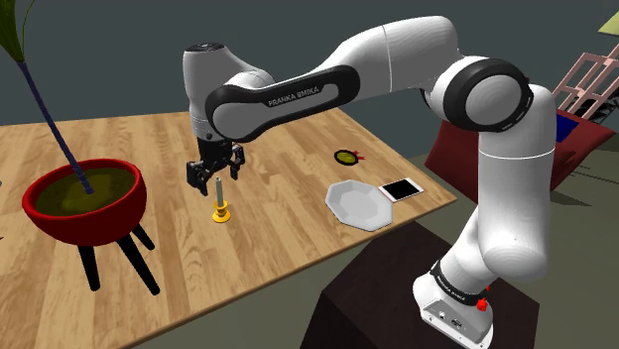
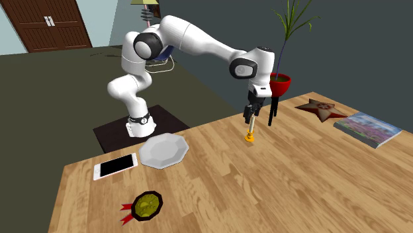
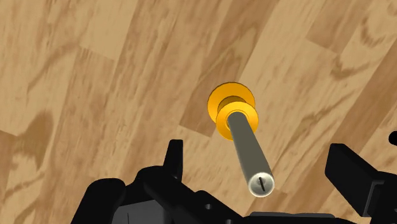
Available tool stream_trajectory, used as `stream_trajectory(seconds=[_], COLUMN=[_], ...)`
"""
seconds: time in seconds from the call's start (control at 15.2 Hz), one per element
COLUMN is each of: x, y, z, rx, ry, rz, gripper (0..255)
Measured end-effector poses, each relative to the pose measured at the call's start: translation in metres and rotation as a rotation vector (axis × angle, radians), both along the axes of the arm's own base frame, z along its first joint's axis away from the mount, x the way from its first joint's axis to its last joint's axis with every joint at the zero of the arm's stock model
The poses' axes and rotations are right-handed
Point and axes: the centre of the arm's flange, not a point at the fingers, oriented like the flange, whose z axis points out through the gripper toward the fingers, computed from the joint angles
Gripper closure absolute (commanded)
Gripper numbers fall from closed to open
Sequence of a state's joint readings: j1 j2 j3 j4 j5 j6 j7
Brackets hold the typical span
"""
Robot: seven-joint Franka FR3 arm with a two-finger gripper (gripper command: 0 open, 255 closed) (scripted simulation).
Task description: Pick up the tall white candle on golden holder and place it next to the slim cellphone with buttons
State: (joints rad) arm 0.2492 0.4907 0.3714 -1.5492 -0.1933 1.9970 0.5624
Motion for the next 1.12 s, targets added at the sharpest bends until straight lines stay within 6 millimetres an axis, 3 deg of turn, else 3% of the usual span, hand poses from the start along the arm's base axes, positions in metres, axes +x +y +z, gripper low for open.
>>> stream_trajectory(seconds=[0.13, 0.2, 0.86, 1.12], x=[0.0, 0.0, 0.0, 0.0], y=[0.0, 0.0, 0.0, -0.001], z=[0.0, 0.0, 0.0, 0.015], rx=[0.0, 0.0, 0.0, 0.0], ry=[0.0, 0.0, 0.0, 0.0], rz=[0.0, 0.0, 0.0, 0.0], gripper=[0, 255, 255, 255])
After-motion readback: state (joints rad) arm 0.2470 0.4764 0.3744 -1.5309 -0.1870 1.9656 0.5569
